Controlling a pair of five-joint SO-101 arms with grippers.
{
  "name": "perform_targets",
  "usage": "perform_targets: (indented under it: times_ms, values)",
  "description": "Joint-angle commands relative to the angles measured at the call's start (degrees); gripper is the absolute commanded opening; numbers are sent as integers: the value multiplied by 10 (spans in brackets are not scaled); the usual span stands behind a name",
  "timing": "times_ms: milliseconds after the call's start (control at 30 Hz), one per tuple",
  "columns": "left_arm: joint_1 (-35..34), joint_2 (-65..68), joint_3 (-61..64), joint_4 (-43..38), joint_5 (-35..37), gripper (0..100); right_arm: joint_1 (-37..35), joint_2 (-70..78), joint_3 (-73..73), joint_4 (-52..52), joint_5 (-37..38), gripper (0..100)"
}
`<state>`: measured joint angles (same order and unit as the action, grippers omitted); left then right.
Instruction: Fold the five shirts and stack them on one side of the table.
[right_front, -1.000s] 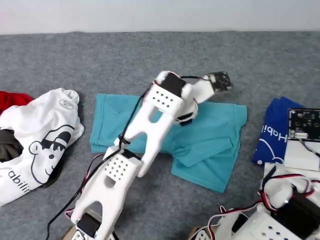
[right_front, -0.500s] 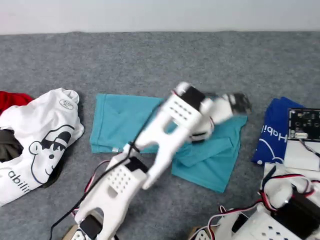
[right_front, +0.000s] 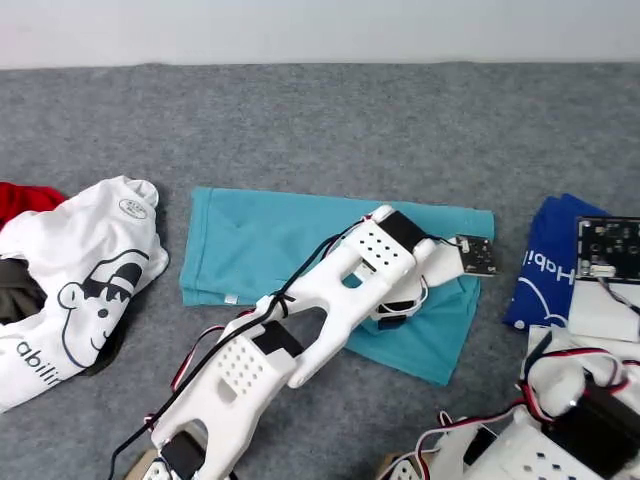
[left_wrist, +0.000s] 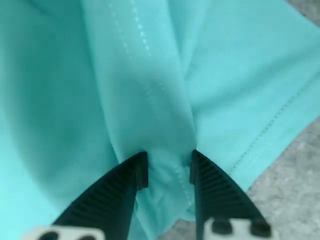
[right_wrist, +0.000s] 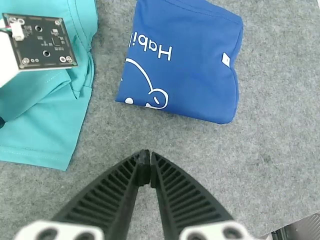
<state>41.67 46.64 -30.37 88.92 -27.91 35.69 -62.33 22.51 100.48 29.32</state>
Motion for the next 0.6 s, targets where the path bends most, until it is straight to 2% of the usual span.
perform_targets:
  times_ms: [0, 100, 267, 567]
  values:
    - [-7, -32, 9, -21, -2, 148, 7, 1, -2, 21, -5, 12]
    - [-8, -24, 8, -27, -5, 126, 7, 1, -2, 21, -5, 12]
    - [-5, -22, 6, -20, -40, 4, 7, 0, -2, 21, -5, 12]
    - [-18, -22, -151, 85, -40, 6, 7, -1, -2, 21, -5, 11]
